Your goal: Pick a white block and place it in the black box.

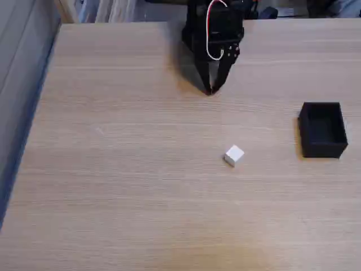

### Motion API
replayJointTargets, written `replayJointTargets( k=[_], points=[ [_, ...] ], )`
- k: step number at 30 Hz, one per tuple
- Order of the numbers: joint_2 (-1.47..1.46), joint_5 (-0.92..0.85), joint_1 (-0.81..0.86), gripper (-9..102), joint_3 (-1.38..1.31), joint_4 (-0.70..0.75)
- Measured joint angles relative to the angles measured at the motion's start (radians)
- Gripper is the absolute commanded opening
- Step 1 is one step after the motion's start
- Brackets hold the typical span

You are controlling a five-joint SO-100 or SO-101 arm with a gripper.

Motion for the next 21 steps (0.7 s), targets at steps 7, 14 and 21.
replayJointTargets(
  k=[7,14,21],
  points=[
    [0.000,0.002,-0.040,0,0.000,0.000],
    [0.000,0.002,-0.040,0,0.000,0.000],
    [0.000,0.002,-0.040,0,0.000,0.000]
  ],
)
